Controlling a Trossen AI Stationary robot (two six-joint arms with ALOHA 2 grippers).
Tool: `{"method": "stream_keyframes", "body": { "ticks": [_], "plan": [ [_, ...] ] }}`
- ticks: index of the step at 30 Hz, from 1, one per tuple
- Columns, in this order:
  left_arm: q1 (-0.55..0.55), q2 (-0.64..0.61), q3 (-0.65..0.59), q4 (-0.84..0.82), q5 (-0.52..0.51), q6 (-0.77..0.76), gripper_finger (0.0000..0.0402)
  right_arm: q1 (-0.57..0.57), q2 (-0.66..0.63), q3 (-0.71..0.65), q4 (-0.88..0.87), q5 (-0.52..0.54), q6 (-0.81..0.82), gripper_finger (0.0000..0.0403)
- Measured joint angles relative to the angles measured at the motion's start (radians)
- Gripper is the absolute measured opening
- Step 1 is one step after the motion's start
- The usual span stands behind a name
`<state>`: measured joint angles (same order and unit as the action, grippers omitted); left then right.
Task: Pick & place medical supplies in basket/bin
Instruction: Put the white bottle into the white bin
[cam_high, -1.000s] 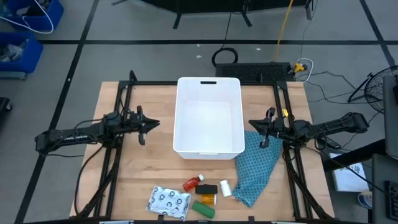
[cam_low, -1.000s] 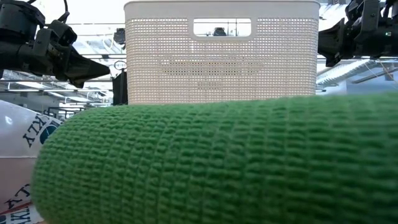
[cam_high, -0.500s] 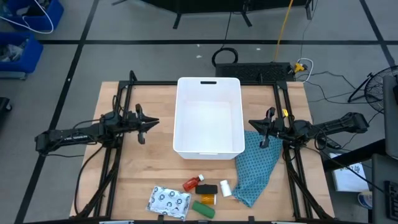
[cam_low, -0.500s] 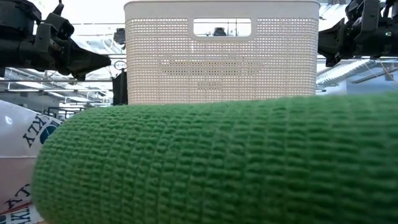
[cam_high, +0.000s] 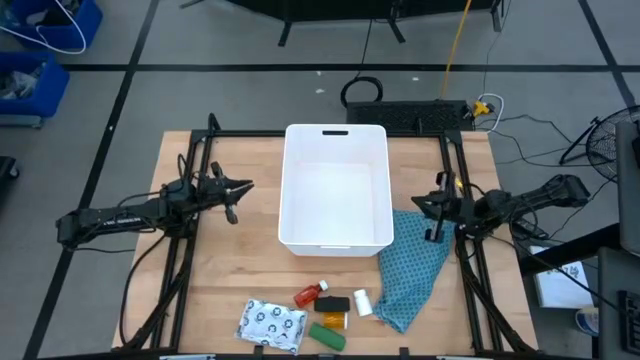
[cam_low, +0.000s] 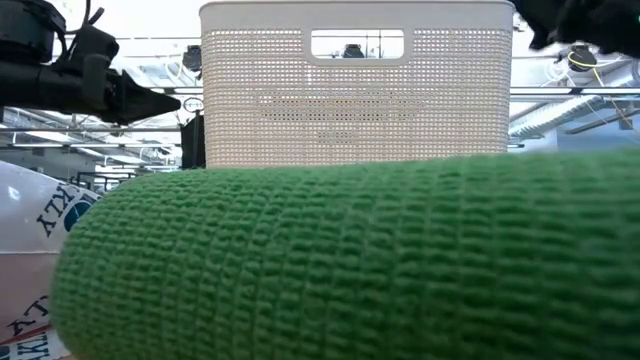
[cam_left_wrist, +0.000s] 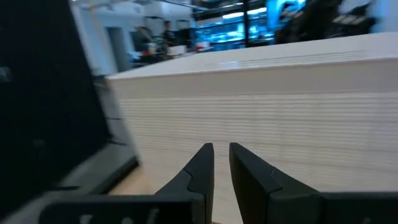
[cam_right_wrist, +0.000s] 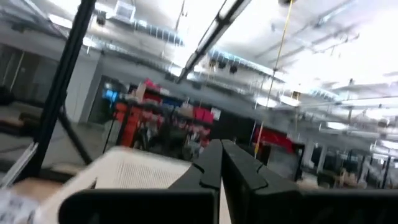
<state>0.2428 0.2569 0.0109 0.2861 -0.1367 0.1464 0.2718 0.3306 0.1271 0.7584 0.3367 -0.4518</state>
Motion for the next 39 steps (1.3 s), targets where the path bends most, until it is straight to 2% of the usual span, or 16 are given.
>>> {"method": "stream_keyframes", "body": {
  "ticks": [4,6,9,13,20,24,28,36,39],
  "plan": [
    [0.000,0.000,0.000,0.004,-0.075,0.013,0.0056,0.058,0.052,0.117,-0.067,0.003,-0.047,0.0000],
    [0.000,0.000,0.000,0.005,-0.090,0.000,0.0056,0.092,0.114,0.215,-0.158,0.013,-0.056,0.0003],
    [0.000,0.000,0.000,0.004,-0.093,-0.037,0.0056,0.152,0.253,0.377,-0.296,0.091,-0.054,0.0013],
    [0.000,0.000,0.000,0.003,-0.092,-0.086,0.0056,0.246,0.482,0.577,-0.456,0.278,-0.067,0.0039],
    [0.000,0.000,0.000,-0.008,-0.087,-0.188,0.0056,0.447,0.862,0.801,-0.511,0.634,-0.083,0.0089],
    [0.000,0.000,0.000,-0.024,-0.042,-0.255,0.0056,0.557,1.025,0.866,-0.504,0.782,0.051,0.0123],
    [-0.001,0.000,0.000,-0.027,0.011,-0.303,0.0056,0.627,1.150,0.879,-0.453,0.824,0.248,0.0164],
    [-0.001,0.000,0.000,-0.028,0.059,-0.362,0.0056,0.660,1.340,0.880,-0.369,0.961,0.522,0.0230],
    [-0.001,0.000,0.000,-0.028,0.056,-0.362,0.0056,0.660,1.384,0.881,-0.364,0.972,0.658,0.0244]
  ]
}}
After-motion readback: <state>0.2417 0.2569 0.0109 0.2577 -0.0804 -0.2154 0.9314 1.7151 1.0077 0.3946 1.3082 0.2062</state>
